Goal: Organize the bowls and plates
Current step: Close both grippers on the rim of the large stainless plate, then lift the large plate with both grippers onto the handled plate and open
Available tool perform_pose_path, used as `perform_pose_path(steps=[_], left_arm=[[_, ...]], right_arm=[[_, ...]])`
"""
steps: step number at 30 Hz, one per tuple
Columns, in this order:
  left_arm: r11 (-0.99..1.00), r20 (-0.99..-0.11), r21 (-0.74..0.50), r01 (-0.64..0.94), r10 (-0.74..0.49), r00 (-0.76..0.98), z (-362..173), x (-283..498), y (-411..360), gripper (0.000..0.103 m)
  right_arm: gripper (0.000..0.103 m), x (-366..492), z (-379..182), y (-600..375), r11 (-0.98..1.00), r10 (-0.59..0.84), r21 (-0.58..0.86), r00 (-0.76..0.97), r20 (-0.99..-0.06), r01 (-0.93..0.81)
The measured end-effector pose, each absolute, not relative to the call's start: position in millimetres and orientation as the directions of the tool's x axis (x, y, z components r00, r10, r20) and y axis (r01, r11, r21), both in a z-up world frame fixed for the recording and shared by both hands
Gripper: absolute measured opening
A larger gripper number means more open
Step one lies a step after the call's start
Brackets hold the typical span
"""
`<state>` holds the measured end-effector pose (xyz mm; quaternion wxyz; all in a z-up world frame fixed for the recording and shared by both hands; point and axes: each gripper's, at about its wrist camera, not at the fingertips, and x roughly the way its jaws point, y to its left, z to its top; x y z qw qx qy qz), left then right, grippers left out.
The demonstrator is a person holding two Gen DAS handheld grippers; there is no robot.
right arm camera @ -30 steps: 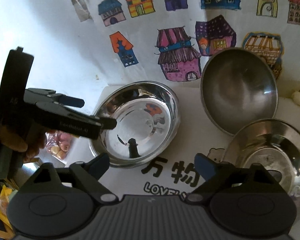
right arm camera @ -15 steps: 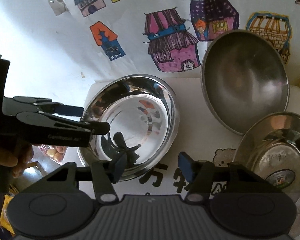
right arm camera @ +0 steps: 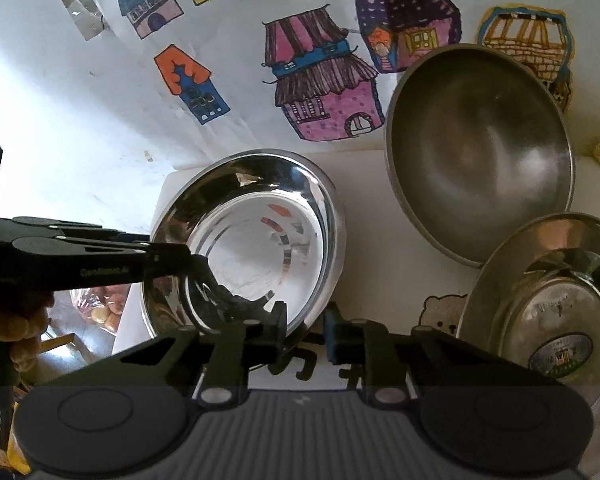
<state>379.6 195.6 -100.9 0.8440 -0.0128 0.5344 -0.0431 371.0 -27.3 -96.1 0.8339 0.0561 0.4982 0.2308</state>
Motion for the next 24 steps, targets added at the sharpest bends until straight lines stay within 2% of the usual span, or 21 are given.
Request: perform_pose_path(steps=[24], left_arm=[[0.986,-0.845,-0.143,0.082,-0.165,0.509,-53.3,311.9,144.6,0.021]], right_arm=[[0.020,314.1,-51.7,-94.7,0.881,0.458,0.307,0.486,-0.745,-0.359]])
